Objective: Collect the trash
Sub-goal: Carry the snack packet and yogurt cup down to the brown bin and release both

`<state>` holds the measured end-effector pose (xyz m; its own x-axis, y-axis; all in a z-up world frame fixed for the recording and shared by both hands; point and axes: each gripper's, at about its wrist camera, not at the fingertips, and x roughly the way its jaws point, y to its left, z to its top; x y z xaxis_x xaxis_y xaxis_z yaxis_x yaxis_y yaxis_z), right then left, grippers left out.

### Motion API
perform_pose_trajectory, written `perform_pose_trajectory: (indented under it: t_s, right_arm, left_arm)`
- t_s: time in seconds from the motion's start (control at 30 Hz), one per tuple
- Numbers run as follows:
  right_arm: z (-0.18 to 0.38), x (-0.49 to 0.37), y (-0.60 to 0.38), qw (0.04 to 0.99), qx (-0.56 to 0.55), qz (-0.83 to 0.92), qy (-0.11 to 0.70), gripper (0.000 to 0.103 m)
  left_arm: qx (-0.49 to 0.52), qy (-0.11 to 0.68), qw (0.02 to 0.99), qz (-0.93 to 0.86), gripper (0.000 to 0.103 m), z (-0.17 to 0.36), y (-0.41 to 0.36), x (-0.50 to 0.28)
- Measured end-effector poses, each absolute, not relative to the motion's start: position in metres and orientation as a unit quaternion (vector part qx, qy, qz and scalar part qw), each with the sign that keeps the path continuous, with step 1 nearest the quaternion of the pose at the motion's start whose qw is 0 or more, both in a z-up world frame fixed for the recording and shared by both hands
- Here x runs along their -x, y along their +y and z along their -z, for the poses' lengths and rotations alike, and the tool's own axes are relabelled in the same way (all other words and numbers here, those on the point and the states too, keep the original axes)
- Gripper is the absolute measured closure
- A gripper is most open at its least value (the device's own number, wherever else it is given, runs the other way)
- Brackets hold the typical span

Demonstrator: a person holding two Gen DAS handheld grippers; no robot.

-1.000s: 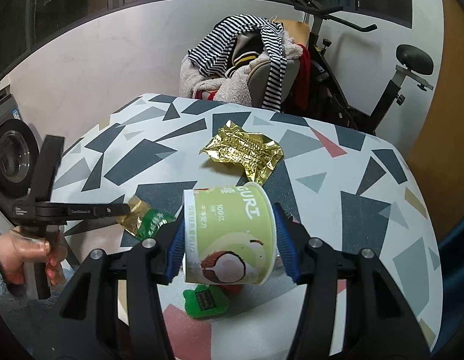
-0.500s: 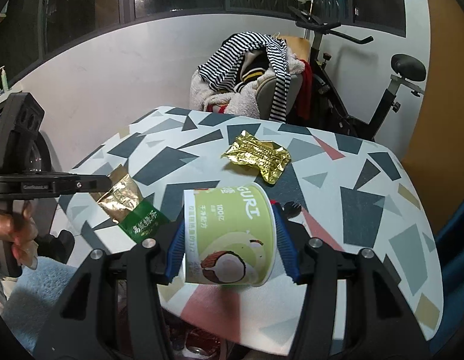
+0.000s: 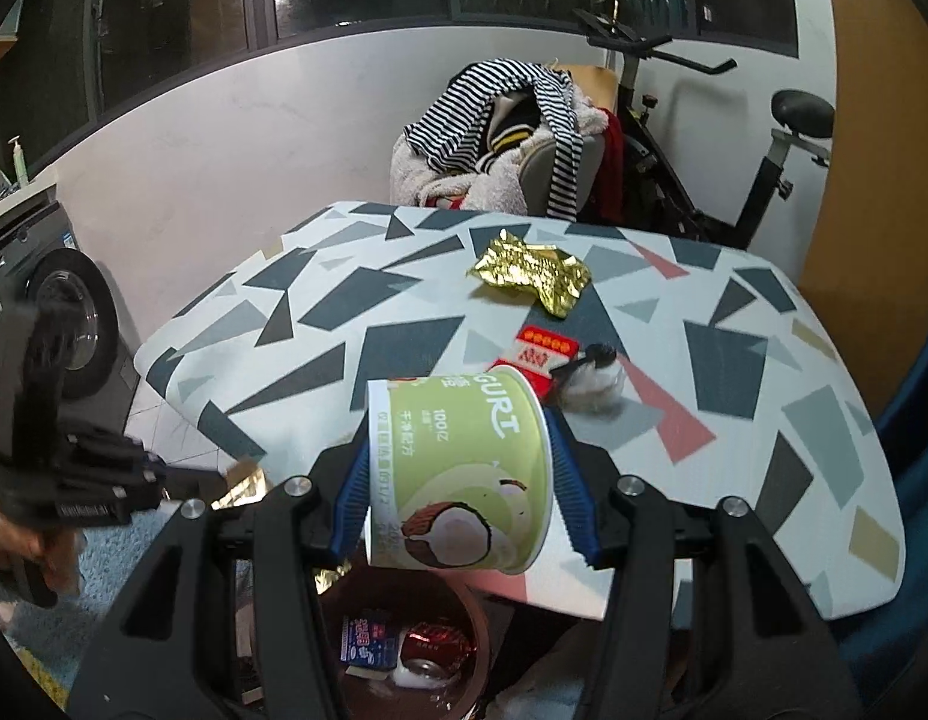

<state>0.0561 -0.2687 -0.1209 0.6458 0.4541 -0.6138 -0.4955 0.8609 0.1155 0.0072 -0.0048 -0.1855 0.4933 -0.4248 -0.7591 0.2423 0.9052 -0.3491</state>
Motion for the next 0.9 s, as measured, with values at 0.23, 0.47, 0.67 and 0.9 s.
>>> perform_pose_trajectory:
  t_s: [0.23, 0.47, 0.67, 0.9]
  right_arm:
    - [0.137, -0.05, -0.278, 0.904, 0.022, -0.248, 0.349, 0.049]
    - [0.149, -0.044, -0.281, 0.899, 0.02, -0.245, 0.362, 0.049]
    - [0.163, -0.039, -0.274, 0.889, 0.015, -0.254, 0.382, 0.049]
    - [0.191, -0.026, -0.251, 0.864, 0.011, -0.277, 0.421, 0.049]
  left_arm:
    - [0.076, 0.498, 0.84, 0.201, 0.101, 0.225, -0.025, -0.014]
    - [0.062, 0.475, 0.857, 0.191, 0.041, 0.223, -0.021, -0.022]
    - [0.029, 0.449, 0.88, 0.151, 0.028, 0.208, -0.005, -0.016]
    - [0.005, 0.416, 0.903, 0.106, 0.014, 0.193, 0.015, -0.004]
